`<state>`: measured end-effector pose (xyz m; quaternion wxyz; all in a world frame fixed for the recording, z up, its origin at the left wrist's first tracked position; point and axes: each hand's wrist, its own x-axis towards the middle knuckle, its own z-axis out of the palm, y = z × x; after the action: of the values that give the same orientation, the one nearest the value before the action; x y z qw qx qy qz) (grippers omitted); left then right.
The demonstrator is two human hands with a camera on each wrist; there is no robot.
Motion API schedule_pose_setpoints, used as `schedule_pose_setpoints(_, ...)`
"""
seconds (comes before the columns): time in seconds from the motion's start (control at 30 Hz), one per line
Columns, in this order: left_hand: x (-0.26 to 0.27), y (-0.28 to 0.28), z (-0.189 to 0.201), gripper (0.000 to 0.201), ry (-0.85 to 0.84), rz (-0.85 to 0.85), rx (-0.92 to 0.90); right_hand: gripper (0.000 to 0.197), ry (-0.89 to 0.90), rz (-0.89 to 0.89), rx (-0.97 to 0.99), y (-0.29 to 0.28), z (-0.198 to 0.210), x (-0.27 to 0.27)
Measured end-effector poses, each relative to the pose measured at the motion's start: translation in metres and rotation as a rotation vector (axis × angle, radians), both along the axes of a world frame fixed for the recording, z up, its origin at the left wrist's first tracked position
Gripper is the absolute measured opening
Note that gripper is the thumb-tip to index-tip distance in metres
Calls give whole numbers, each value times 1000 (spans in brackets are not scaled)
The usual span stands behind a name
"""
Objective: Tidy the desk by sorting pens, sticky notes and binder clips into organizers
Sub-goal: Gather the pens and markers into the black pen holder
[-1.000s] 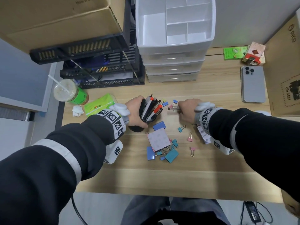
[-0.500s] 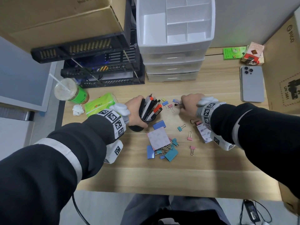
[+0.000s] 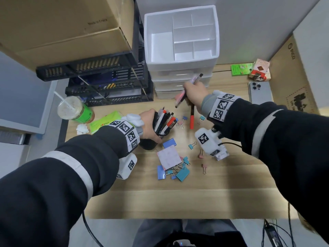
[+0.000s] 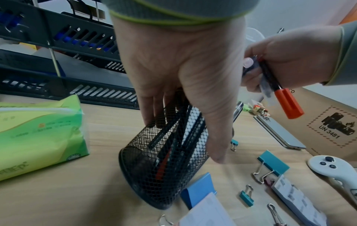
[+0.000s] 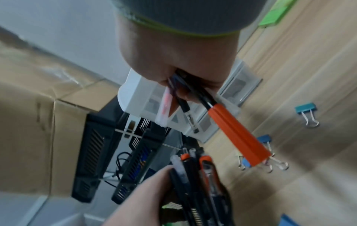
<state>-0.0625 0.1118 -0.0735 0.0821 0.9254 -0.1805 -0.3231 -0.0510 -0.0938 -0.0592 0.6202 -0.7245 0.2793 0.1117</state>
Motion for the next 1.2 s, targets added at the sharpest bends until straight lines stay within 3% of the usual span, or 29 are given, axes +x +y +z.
schedule_pose_setpoints(0.23,-5,-7,1,82,28,14,-90,9,-22,-304,574,10,7,-4)
schedule_pose_setpoints(0.33,-9,-8,2,76,57,35,-162,9,-75,-434,668,20,9,-7)
schedule_pose_setpoints(0.57,-14,-17,6,77,73,67,-237,40,-148,-362,522,39,9,-18)
schedule_pose_setpoints(0.7,-14,-19,9,82,65,86,-239,37,-157,-279,472,43,8,-26)
schedule_pose_setpoints(0.83,-16,-17,10,83,68,103,-241,34,-202,-44,189,43,8,-37)
schedule_pose_setpoints(0.97,-19,-17,13,97,64,108,-272,43,-251,77,62,43,6,-41)
schedule_pose_setpoints(1.1,-20,-15,15,98,34,85,-291,30,-317,159,-28,38,2,-44)
schedule_pose_setpoints(1.2,-21,-15,15,88,18,71,-289,9,-345,205,-107,33,6,-48)
